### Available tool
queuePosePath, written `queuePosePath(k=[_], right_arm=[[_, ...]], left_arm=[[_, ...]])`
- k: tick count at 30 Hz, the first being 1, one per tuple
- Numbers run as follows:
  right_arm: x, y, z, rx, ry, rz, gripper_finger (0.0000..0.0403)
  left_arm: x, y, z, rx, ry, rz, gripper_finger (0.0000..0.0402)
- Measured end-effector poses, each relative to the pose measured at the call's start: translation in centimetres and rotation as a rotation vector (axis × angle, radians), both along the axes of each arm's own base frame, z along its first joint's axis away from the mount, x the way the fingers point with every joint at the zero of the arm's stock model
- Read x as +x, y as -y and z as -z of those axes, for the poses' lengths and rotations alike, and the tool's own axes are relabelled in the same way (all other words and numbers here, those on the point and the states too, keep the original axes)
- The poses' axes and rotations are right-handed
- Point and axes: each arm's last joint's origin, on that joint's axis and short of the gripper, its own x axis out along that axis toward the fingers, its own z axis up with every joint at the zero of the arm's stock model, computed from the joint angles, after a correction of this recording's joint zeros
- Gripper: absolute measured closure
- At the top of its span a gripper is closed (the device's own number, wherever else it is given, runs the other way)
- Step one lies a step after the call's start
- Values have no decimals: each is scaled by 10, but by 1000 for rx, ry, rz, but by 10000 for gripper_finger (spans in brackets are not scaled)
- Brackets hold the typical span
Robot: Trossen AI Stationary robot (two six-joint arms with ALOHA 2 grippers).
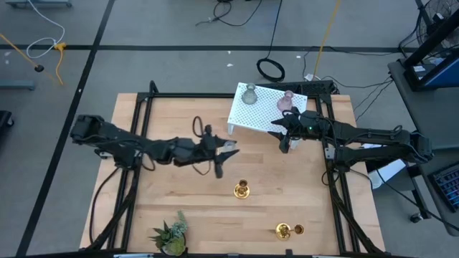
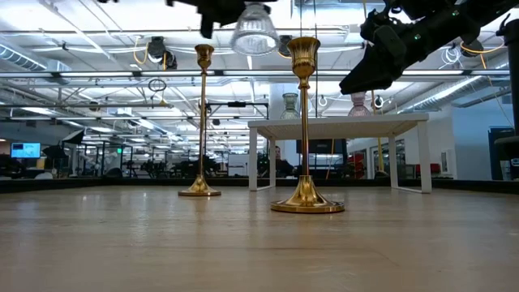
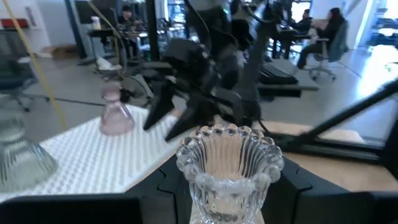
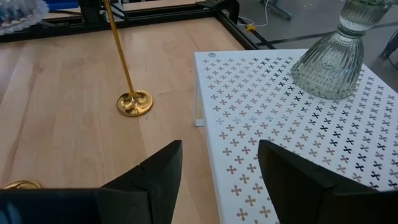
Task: Pick & Place candle stick holders
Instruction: Put the pink glass candle holder on the shelf
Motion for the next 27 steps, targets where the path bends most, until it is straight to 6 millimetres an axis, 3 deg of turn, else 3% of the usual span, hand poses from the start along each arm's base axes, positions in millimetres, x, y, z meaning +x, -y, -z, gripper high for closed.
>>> queuePosePath(k=[6, 13, 21, 27], right_arm=[[0, 0, 0, 2, 1, 4, 200], [0, 0, 0, 18, 7, 13, 200], [0, 0, 0, 16, 6, 12, 200], [-1, 2, 0, -13, -3, 77, 200]], left_arm=[[33, -20, -7, 28, 12, -72, 243], [68, -59, -9, -59, 51, -182, 266], [98, -94, 1, -136, 71, -212, 245], [115, -107, 13, -151, 61, -225, 265]])
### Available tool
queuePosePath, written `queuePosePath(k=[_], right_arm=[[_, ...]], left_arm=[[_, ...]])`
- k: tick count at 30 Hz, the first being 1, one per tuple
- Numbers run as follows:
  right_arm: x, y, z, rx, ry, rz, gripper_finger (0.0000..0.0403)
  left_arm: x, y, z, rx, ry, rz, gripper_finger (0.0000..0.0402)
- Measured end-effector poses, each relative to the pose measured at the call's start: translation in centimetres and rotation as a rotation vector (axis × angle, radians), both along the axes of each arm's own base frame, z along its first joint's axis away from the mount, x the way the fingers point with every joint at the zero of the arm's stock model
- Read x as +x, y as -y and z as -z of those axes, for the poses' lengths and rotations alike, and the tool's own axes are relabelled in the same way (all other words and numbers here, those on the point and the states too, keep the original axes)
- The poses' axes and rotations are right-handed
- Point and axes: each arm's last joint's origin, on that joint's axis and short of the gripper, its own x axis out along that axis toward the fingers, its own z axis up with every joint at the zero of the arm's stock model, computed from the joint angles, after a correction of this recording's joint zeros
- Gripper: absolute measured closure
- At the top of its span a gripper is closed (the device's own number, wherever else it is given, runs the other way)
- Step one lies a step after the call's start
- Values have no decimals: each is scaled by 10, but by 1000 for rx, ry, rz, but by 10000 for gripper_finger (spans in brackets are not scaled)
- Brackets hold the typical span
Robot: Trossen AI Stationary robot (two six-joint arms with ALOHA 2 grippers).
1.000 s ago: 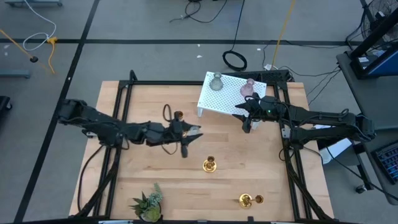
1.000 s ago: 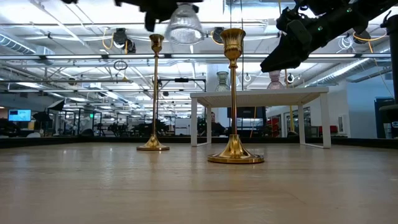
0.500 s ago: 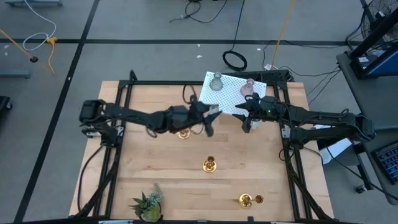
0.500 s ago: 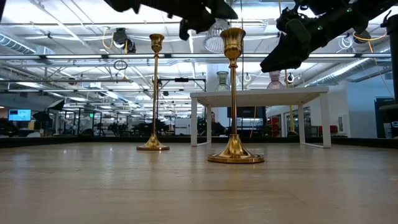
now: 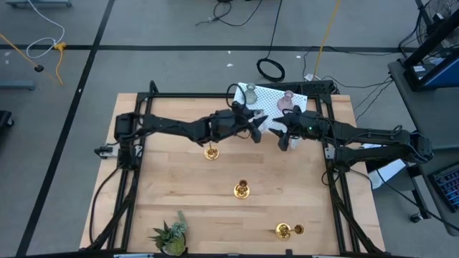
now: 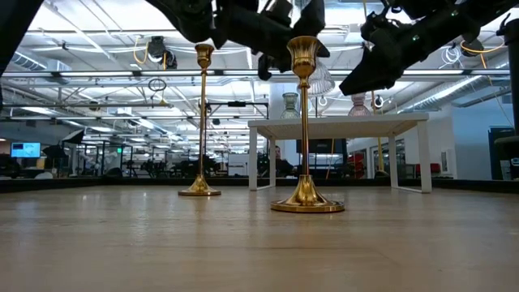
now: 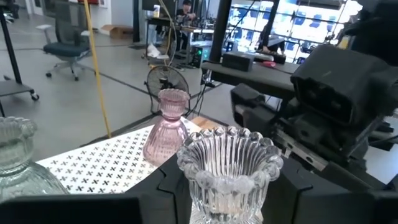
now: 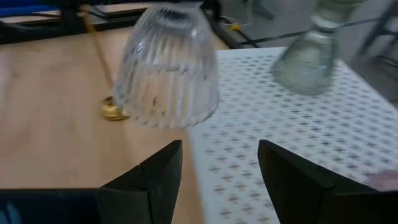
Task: Pick & Place candle stick holders
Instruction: Put the pink glass candle holder on the shelf
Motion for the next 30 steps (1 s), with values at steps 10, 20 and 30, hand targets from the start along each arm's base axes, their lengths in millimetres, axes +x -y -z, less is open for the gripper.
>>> queuePosePath(k=[10, 20, 30], right_arm=[[-5, 3, 4, -53, -74, 142, 200], [-4, 3, 4, -53, -73, 141, 200], [-5, 3, 5, -51, -75, 138, 200]], left_arm=[[8, -19, 11, -9, -20, -39, 246], [11, -35, 23, -32, -26, -75, 251], [9, -46, 30, -44, -68, -99, 259]])
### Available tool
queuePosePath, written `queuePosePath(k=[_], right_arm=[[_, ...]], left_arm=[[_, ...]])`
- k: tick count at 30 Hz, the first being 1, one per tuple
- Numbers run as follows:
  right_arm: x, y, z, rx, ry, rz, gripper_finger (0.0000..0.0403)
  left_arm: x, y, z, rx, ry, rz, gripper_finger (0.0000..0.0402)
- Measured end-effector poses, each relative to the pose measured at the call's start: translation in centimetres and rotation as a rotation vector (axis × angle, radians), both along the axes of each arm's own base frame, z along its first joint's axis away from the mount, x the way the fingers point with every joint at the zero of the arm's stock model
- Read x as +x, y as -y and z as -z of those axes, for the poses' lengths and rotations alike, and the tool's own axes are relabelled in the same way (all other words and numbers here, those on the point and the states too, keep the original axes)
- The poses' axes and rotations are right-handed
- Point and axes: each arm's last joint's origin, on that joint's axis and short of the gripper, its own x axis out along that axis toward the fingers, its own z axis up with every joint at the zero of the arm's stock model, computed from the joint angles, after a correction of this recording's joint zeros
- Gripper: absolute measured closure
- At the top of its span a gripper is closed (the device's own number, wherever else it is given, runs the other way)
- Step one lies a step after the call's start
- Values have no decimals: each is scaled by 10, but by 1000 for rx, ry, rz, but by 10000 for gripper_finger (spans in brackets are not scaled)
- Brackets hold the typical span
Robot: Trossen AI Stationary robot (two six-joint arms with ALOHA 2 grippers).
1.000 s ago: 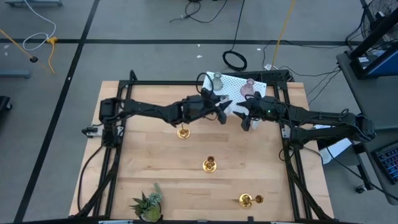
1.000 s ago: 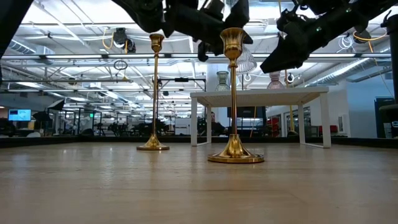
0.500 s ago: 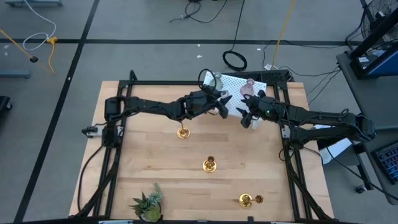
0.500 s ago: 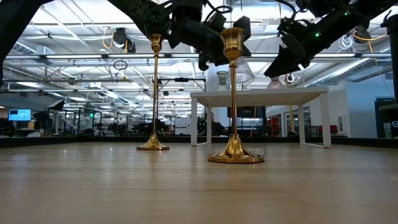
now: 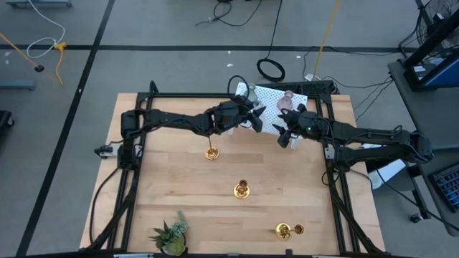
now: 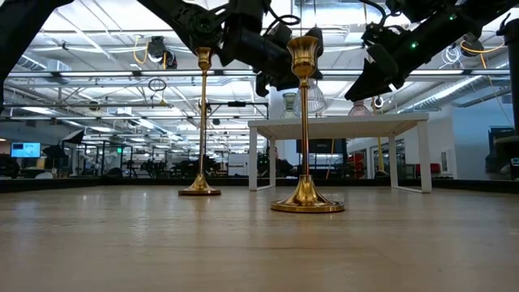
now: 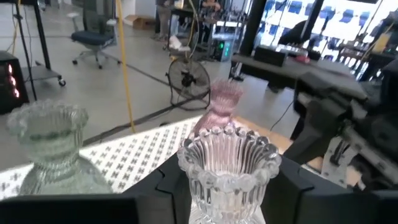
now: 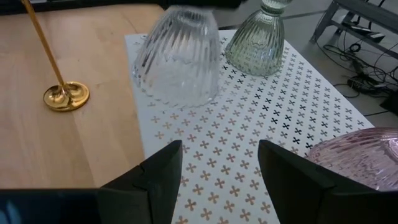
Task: Pick & Place candle stick holders
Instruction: Put the pink glass candle holder on the shelf
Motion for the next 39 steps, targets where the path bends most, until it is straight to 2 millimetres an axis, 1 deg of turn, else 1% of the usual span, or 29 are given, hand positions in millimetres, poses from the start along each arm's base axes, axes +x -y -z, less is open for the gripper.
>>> queuePosePath(k=[3, 9, 16, 20, 24, 30, 33, 39], right_arm=[[0, 0, 0, 0, 0, 0, 200], [0, 0, 0, 0, 0, 0, 200], [0, 0, 0, 0, 0, -1, 200], [0, 0, 0, 0, 0, -1, 200], [0, 0, 0, 1, -1, -1, 200], [0, 0, 0, 1, 0, -1, 200], [0, 0, 0, 1, -1, -1, 200], [0, 0, 0, 0, -1, -1, 200]], left_arm=[[-1, -1, 3, -16, -19, -4, 260], [-1, -1, 4, -16, -27, -5, 239], [-1, -1, 4, -17, -25, 5, 261], [0, 0, 4, -16, -17, 14, 249], [3, 2, -3, -10, 2, 27, 236], [13, 11, -13, 43, -43, 62, 260], [14, 15, -20, 68, -29, 71, 262], [14, 15, -20, 57, -30, 66, 231]])
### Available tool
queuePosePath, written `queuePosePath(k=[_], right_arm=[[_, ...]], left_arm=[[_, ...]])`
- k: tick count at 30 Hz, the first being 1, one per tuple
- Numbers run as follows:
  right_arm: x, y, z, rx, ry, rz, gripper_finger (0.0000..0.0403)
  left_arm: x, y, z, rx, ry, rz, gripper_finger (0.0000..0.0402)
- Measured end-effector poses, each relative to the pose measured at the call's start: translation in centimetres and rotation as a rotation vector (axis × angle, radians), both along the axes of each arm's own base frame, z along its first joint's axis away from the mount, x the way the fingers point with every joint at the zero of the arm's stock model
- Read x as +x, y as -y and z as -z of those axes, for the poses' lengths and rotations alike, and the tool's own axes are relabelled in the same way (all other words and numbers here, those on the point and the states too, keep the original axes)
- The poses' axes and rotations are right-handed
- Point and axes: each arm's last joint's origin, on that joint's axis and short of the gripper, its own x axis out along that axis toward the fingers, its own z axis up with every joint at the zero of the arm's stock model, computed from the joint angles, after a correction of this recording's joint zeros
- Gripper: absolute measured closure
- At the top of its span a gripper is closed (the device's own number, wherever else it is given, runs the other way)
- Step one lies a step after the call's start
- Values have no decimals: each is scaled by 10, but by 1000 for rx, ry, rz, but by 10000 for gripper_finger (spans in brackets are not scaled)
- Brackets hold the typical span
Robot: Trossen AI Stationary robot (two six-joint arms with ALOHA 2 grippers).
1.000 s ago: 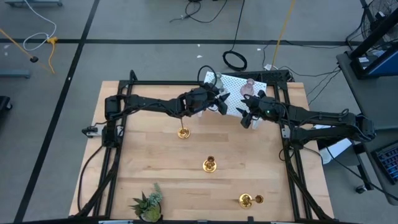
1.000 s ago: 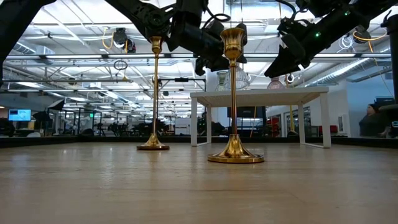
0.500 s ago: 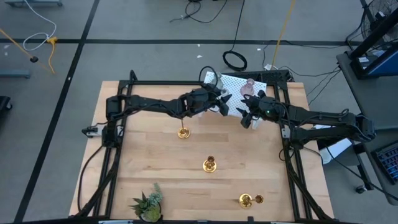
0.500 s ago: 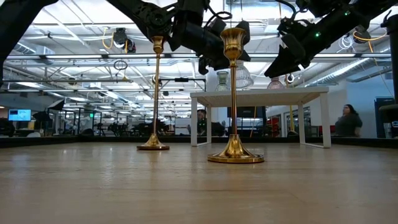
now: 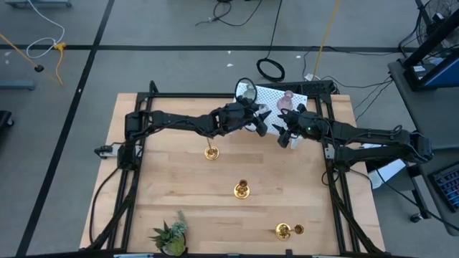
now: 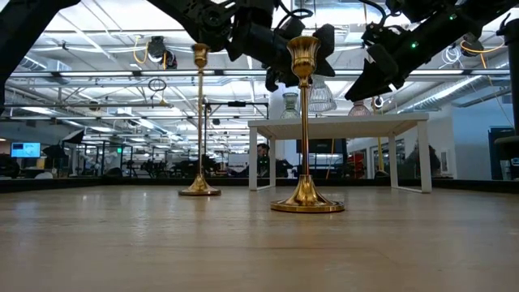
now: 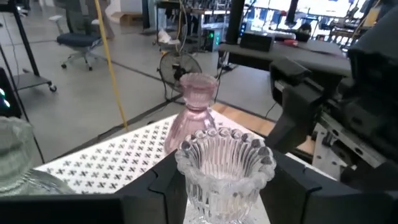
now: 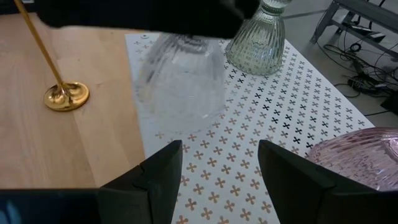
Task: Pick & Place candle stick holders
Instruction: Put the pink glass candle holder on the shelf
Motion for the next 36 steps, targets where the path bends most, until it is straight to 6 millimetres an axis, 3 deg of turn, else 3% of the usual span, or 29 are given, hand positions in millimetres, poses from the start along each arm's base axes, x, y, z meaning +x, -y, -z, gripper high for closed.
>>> queuePosePath(k=[9, 18, 27, 36], right_arm=[[0, 0, 0, 0, 0, 0, 200], [0, 0, 0, -1, 0, 2, 200], [0, 0, 0, -2, 0, 2, 200], [0, 0, 0, -2, 0, 3, 200]], left_arm=[[-3, -16, -4, -2, 37, 13, 260], [-1, -23, 0, 7, 51, 82, 229], [-1, -33, 6, 9, 34, 69, 253], [-2, -36, 5, 12, 45, 101, 238]])
